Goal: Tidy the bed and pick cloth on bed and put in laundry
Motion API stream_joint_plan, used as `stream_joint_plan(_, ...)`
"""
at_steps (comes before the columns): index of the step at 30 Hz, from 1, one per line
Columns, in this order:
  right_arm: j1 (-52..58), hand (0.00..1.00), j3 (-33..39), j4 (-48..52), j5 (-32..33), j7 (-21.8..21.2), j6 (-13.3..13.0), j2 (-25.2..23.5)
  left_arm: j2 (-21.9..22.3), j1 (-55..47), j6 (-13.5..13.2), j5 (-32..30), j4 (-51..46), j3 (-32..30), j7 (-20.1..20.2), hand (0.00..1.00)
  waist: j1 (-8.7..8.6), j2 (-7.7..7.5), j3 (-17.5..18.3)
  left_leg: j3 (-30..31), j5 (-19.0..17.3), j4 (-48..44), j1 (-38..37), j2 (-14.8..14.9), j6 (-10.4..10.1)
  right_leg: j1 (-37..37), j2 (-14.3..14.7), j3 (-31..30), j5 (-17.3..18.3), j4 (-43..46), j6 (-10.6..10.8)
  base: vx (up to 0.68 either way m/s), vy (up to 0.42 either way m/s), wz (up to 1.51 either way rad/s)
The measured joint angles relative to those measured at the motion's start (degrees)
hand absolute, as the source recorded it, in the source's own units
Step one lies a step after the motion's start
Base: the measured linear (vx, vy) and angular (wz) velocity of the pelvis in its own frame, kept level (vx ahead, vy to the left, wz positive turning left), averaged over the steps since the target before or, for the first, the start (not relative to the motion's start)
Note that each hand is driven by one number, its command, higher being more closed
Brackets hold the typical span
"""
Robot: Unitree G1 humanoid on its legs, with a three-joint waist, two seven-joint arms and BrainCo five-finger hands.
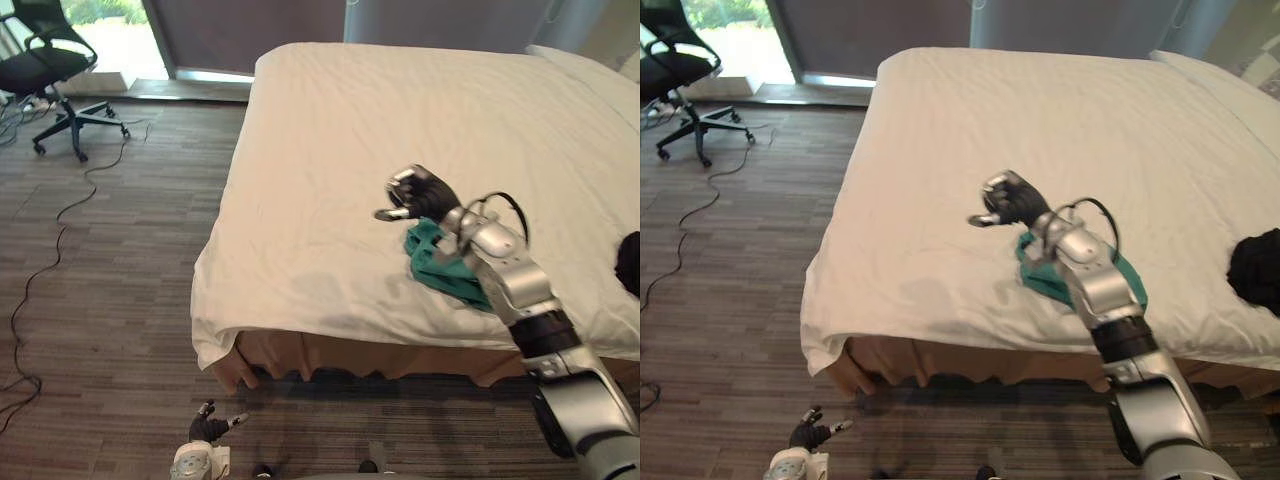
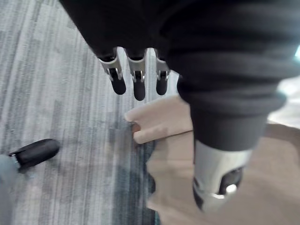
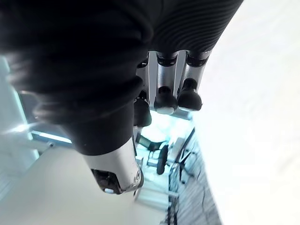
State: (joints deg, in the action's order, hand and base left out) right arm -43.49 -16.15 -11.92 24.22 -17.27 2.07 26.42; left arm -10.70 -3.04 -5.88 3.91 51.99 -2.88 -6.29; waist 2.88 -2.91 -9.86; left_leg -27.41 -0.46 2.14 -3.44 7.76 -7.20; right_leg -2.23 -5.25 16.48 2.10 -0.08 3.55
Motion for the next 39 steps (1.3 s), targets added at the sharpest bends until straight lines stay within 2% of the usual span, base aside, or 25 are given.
stream_joint_plan(2, -6.3, 1.0, -2.9, 0.0, 1.3, 1.8, -2.4, -4.4, -0.3, 5.0, 0.1, 2.0, -0.3, 0.5, 0.0, 0.0, 1.42, -0.86, -6.2, 2.2, 0.7, -2.3, 5.5, 0.8, 0.9, 4.0, 0.1, 1.5, -0.9, 1.0, -1.3, -0.2, -0.046, 0.44)
stream_joint_plan(3, -7.7, 1.0, -3.6, 0.0, 1.9, 2.1, -2.9, -5.2, -0.3, 6.1, 0.1, 2.1, -0.4, 0.6, -0.1, 0.0, 1.84, -1.05, -7.5, 2.5, 0.9, -2.6, 6.7, 0.9, 1.1, 4.8, 0.2, 1.7, -1.0, 1.1, -1.5, -0.16, -0.033, 0.26)
stream_joint_plan(5, -12.2, 1.0, -5.4, 0.0, 5.0, 2.7, -4.4, -8.5, -0.1, 9.3, 0.2, 3.0, -1.0, 0.6, -0.9, 0.0, 3.3, -1.13, -12.9, 3.0, 1.8, -3.2, 9.8, 1.2, 1.5, 7.5, 0.3, 1.9, -2.2, 1.0, -2.2, -0.13, -0.021, 0.11)
stream_joint_plan(7, -13.6, 1.0, -5.7, 0.4, 6.7, 3.2, -4.7, -10.2, 0.1, 9.9, 0.2, 2.7, -1.8, 1.0, -2.8, 0.0, 3.47, -1.05, -15.5, 3.2, 2.4, -3.2, 11.2, 1.2, 1.8, 8.7, 0.3, 2.1, -3.0, 0.8, -2.4, -0.08, 0.006, 0.07)
stream_joint_plan(8, -14.0, 1.0, -7.2, 1.7, 7.8, 4.2, -4.7, -10.7, 0.3, 10.2, 0.2, 0.3, -2.0, 2.2, -5.1, 0.0, 3.46, -0.83, -16.6, 3.3, 2.8, -3.1, 13.1, 1.1, 2.2, 10.5, 0.2, 2.1, -3.9, 0.6, -2.3, -0.07, 0.033, 0.04)
stream_joint_plan(10, -13.9, 1.0, -10.1, 2.1, 7.9, 5.1, -4.6, -10.7, 0.8, 10.8, 0.4, -1.5, -2.0, 4.6, -8.1, 0.0, 3.42, -0.39, -16.9, 3.2, 3.2, -2.9, 15.8, 0.6, 2.7, 13.0, 0.0, 2.0, -5.5, -0.3, -2.2, -0.02, 0.057, 0.01)
stream_joint_plan(14, -13.9, 1.0, -11.6, 1.2, 8.0, 8.8, -3.6, -12.0, 3.4, 14.1, 0.2, 1.7, -1.9, 8.9, -11.8, 0.0, 3.37, 2.42, -18.4, 3.6, 4.0, -2.9, 18.5, -0.3, 3.8, 15.2, -0.8, 2.2, -7.2, -0.7, -2.2, -0.03, 0.072, 0.07)
stream_joint_plan(17, -14.2, 1.0, -11.4, -3.8, 7.2, 10.6, -2.8, -14.3, 6.0, 16.2, -1.0, 3.4, -2.1, 13.4, -14.2, 0.0, 3.4, 6.15, -19.1, 4.8, 5.2, -3.0, 22.7, -1.5, 5.0, 18.6, -2.1, 3.2, -7.7, -1.4, -1.5, -0.06, 0.06, 0.18)
stream_joint_plan(20, -14.5, 1.0, -10.9, -12.9, 7.2, 12.1, -1.3, -14.8, 7.1, 17.2, -0.3, 3.6, -2.9, 15.9, -16.7, 0.0, 3.6, 9.32, -20.0, 5.7, 6.1, -3.0, 25.0, -2.0, 5.4, 20.7, -2.7, 3.7, -8.0, -1.4, -1.3, -0.07, 0.043, 0.14)
stream_joint_plan(22, -14.3, 1.0, -11.0, -19.1, 7.4, 11.1, -1.2, -15.1, 7.0, 17.1, 0.8, 3.5, -2.4, 16.9, -18.2, 0.0, 3.66, 10.94, -19.9, 6.1, 6.7, -2.7, 25.5, -2.2, 5.4, 21.3, -2.8, 3.7, -8.5, -1.4, -1.4, -0.08, 0.045, -0.02)
stream_joint_plan(24, -14.0, 1.0, -11.0, -22.4, 7.5, 10.2, -1.3, -15.4, 6.9, 17.1, 1.3, 3.3, -1.5, 17.1, -18.4, 0.0, 3.65, 11.66, -19.7, 6.3, 6.8, -2.7, 25.4, -2.3, 5.4, 21.4, -2.8, 3.7, -8.5, -1.3, -1.4, -0.06, 0.032, -0.03)
stream_joint_plan(26, -12.6, 1.0, -10.9, -32.1, 7.7, 8.5, -1.5, -15.3, 6.8, 17.0, 1.3, 3.3, 0.8, 17.1, -17.9, 0.0, 3.67, 12.6, -19.4, 7.0, 7.2, -2.4, 25.4, -2.5, 5.4, 21.4, -2.9, 3.7, -8.5, -1.3, -1.4, -0.07, 0.037, 0.02)
stream_joint_plan(28, -10.7, 1.0, -11.1, -40.2, 5.7, 8.0, -1.0, -14.7, 6.9, 17.0, 1.1, 3.3, 3.0, 17.0, -16.6, 0.0, 3.71, 12.87, -19.3, 7.4, 7.6, -2.0, 25.3, -2.6, 5.5, 21.5, -3.0, 3.8, -8.3, -1.3, -1.7, -0.05, 0.038, 0.04)
stream_joint_plan(29, -7.5, 1.0, -11.2, -44.8, 2.5, 7.2, -0.9, -13.5, 7.0, 16.8, 0.5, 2.9, 4.8, 16.2, -15.8, 0.0, 3.69, 12.87, -19.3, 7.5, 7.9, -1.2, 25.0, -2.8, 5.5, 21.5, -3.1, 3.8, -8.4, -1.3, -1.6, -0.04, 0.044, 0.03)
stream_joint_plan(31, -3.8, 1.0, -11.8, -47.8, -1.0, 5.7, -0.9, -12.2, 6.9, 16.6, -0.9, 2.2, 6.1, 14.7, -15.8, 0.0, 3.55, 12.96, -19.3, 7.4, 8.4, 0.3, 23.7, -3.2, 5.4, 20.9, -3.3, 3.9, -8.8, -1.4, -1.6, -0.01, 0.055, -0.08)
stream_joint_plan(33, -1.9, 1.0, -12.2, -47.4, -1.7, 4.0, -1.3, -12.5, 7.0, 15.7, -1.2, 1.0, 6.1, 13.4, -15.8, 0.0, 2.9, 12.96, -19.3, 6.7, 8.6, 1.4, 21.1, -3.4, 5.4, 19.0, -3.4, 3.6, -9.4, -1.9, -1.0, 0.03, 0.054, -0.21)
stream_joint_plan(37, 0.8, 1.0, -16.1, -31.4, -1.8, 2.1, -6.7, -12.9, 6.4, 14.5, -0.9, 0.5, 5.7, 10.7, -15.7, 0.0, 1.01, 12.39, -19.1, 6.0, 8.1, 2.1, 15.8, -3.2, 4.8, 13.8, -2.6, 2.9, -9.3, -4.2, -0.7, 0.06, 0.007, -0.16)
stream_joint_plan(38, 2.1, 1.0, -19.0, -25.2, -1.9, 1.9, -8.1, -13.2, 5.9, 13.6, -0.2, -0.5, 5.4, 10.3, -15.3, 0.0, 0.37, 11.82, -18.8, 5.6, 8.1, 2.6, 14.3, -3.0, 4.7, 12.3, -2.3, 2.6, -9.3, -4.7, -0.7, 0.09, -0.017, -0.25)
stream_joint_plan(39, 3.8, 1.0, -21.2, -19.9, -3.6, 1.5, -9.4, -14.4, 5.2, 12.3, 0.5, -1.8, 5.5, 9.9, -14.5, 0.0, 0.11, 10.65, -17.7, 4.7, 7.7, 2.8, 13.1, -2.8, 4.1, 11.5, -2.0, 1.9, -9.1, -5.0, -0.6, 0.11, -0.017, -0.32)
